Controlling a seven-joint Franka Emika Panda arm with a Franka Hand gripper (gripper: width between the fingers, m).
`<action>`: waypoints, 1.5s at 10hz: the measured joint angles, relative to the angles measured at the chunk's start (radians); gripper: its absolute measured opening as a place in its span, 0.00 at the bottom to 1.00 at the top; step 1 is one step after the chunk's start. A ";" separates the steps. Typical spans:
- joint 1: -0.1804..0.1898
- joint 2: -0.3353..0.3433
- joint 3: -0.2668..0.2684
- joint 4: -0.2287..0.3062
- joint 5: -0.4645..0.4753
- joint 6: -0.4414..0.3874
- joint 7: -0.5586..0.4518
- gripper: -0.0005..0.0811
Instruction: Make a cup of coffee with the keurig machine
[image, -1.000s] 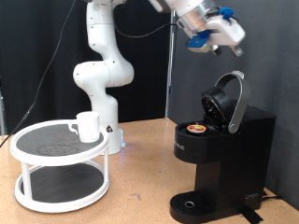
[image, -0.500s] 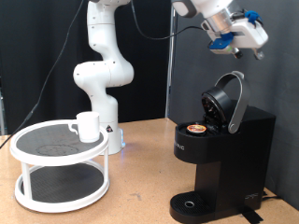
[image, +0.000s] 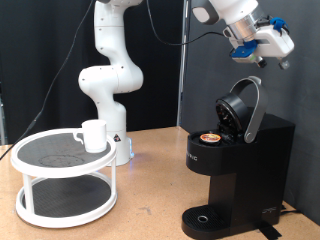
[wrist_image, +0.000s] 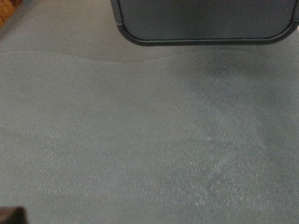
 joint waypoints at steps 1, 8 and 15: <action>0.000 0.001 0.000 -0.001 -0.001 0.000 0.000 0.74; -0.022 0.048 -0.009 0.000 -0.043 -0.009 0.029 0.02; -0.049 0.038 -0.037 -0.001 -0.041 -0.082 -0.046 0.01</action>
